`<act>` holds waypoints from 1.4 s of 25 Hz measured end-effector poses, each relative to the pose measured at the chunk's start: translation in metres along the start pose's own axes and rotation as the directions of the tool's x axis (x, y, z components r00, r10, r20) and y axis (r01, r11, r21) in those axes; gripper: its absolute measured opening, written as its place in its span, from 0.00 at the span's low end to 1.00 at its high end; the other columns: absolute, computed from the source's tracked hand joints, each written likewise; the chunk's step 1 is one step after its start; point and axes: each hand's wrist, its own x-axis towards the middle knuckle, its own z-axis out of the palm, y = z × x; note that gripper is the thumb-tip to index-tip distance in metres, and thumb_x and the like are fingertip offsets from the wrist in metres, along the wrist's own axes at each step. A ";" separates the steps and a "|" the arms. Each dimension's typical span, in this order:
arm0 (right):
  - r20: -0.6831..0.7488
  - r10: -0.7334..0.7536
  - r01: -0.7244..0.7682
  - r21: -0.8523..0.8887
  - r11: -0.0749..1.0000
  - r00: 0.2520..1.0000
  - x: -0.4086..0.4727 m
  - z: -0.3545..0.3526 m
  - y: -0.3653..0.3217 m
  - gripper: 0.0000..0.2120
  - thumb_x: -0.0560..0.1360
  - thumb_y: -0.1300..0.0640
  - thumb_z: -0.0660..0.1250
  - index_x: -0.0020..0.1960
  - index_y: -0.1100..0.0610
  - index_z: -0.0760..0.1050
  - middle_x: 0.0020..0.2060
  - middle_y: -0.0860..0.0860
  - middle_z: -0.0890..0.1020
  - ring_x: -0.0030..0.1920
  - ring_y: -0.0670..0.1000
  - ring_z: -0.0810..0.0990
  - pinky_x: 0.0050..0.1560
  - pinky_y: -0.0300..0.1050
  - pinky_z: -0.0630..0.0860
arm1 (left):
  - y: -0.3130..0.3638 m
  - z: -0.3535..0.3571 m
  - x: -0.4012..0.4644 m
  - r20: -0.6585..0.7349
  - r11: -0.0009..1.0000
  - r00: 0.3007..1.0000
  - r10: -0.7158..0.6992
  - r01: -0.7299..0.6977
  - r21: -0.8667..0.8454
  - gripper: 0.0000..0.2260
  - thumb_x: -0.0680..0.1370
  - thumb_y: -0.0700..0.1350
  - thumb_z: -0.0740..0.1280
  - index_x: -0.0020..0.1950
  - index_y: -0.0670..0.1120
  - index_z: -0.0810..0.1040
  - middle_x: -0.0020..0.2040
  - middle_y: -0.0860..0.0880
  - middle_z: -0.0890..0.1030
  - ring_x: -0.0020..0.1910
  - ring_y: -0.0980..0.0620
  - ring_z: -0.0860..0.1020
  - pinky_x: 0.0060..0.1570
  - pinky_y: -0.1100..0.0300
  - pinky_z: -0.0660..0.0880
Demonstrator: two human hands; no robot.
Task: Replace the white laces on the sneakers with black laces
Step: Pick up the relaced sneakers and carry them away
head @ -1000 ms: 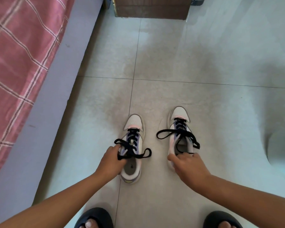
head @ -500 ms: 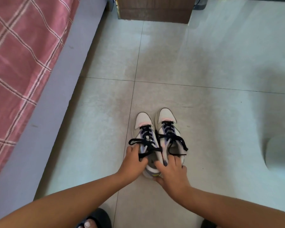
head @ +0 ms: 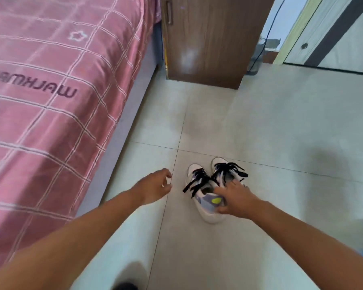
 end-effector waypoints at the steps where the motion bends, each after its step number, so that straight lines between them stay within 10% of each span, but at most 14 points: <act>1: 0.022 -0.005 0.005 -0.008 1.000 1.000 -0.019 -0.025 -0.007 0.22 0.73 0.43 0.63 0.65 0.48 0.67 0.61 0.57 0.71 0.65 0.57 0.64 0.56 0.49 0.69 | 0.017 -0.025 -0.024 0.034 0.999 0.999 -0.026 0.024 0.042 0.13 0.80 0.50 0.60 0.63 0.49 0.70 0.54 0.51 0.77 0.50 0.52 0.75 0.49 0.61 0.69; 12: 0.167 -0.118 0.087 0.183 0.979 0.979 -0.282 -0.290 -0.093 0.29 0.66 0.38 0.63 0.64 0.46 0.68 0.58 0.55 0.72 0.64 0.57 0.67 0.54 0.47 0.70 | 0.215 -0.261 -0.335 -0.188 0.979 0.973 -0.136 0.103 -0.177 0.11 0.80 0.48 0.60 0.60 0.46 0.75 0.54 0.48 0.78 0.53 0.50 0.75 0.55 0.58 0.72; 18: 0.069 -0.245 0.234 0.135 0.963 0.967 -0.366 -0.390 -0.113 0.26 0.69 0.41 0.67 0.65 0.46 0.68 0.52 0.52 0.70 0.63 0.56 0.66 0.56 0.47 0.70 | 0.281 -0.304 -0.461 -0.415 0.929 0.848 -0.330 0.215 -0.301 0.10 0.79 0.47 0.62 0.57 0.45 0.76 0.50 0.49 0.78 0.48 0.51 0.76 0.51 0.59 0.72; 28: 0.191 -0.527 0.543 -0.039 0.839 0.828 -0.409 -0.402 -0.164 0.28 0.70 0.39 0.66 0.67 0.45 0.67 0.57 0.52 0.72 0.61 0.56 0.68 0.52 0.47 0.71 | 0.360 -0.206 -0.630 -0.441 0.538 0.325 -0.837 0.341 -0.771 0.03 0.77 0.48 0.65 0.43 0.52 0.74 0.34 0.55 0.74 0.35 0.54 0.73 0.43 0.56 0.72; 35: 0.364 -0.769 0.850 -0.178 0.496 0.526 -0.458 -0.352 -0.248 0.27 0.66 0.33 0.66 0.62 0.42 0.70 0.52 0.52 0.72 0.57 0.57 0.71 0.52 0.48 0.72 | 0.412 -0.134 -0.721 -0.312 0.254 -0.092 -0.946 0.389 -0.886 0.09 0.78 0.47 0.62 0.48 0.43 0.77 0.41 0.49 0.78 0.40 0.50 0.74 0.43 0.55 0.71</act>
